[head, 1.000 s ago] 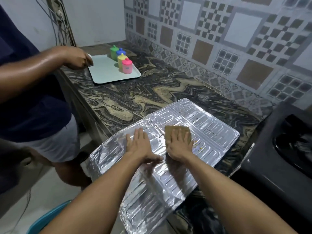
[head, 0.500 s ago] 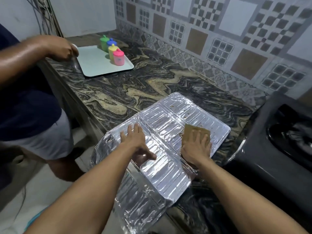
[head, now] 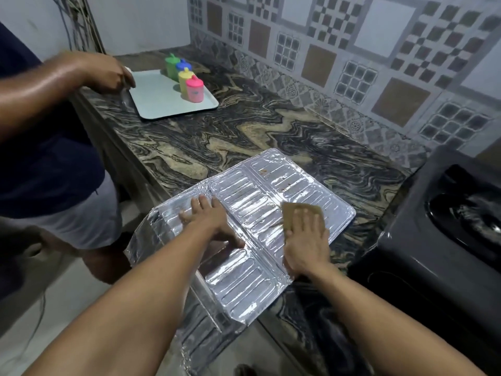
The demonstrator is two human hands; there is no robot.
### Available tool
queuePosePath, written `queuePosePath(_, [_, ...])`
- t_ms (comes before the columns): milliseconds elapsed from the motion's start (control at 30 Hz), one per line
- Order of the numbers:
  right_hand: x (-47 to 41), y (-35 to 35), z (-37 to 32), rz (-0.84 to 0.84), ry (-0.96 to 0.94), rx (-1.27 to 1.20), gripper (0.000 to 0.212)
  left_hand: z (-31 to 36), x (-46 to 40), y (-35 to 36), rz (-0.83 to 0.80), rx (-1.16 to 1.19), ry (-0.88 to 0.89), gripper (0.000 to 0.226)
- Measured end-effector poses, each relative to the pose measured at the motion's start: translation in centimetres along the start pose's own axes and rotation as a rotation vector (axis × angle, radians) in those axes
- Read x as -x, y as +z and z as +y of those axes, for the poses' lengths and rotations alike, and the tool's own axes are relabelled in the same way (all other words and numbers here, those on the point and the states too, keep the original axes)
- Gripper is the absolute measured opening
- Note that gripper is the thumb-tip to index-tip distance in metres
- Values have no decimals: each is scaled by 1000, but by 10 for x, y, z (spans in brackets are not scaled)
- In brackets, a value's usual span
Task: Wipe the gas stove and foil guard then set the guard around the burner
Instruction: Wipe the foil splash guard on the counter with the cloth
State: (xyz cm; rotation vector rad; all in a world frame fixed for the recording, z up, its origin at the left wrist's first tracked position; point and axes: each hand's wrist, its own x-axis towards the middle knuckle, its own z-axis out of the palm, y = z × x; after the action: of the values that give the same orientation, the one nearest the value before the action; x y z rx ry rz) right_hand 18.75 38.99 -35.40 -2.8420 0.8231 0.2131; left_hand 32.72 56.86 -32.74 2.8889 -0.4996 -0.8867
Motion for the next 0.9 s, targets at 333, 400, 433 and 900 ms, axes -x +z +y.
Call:
queuePosePath(333, [21, 1, -16, -50, -79, -98, 89, 1, 4, 0, -19, 30, -10, 153])
queuePosePath(400, [34, 6, -17, -77, -180, -39, 91, 2, 4, -1, -25, 27, -15, 153])
queuePosePath(433, [31, 6, -15, -69, -173, -33, 84, 2, 3, -1, -26, 31, -18, 153])
queuePosePath(900, [-77, -35, 12, -12, 504, -220, 59, -5, -10, 8, 16, 26, -8, 161])
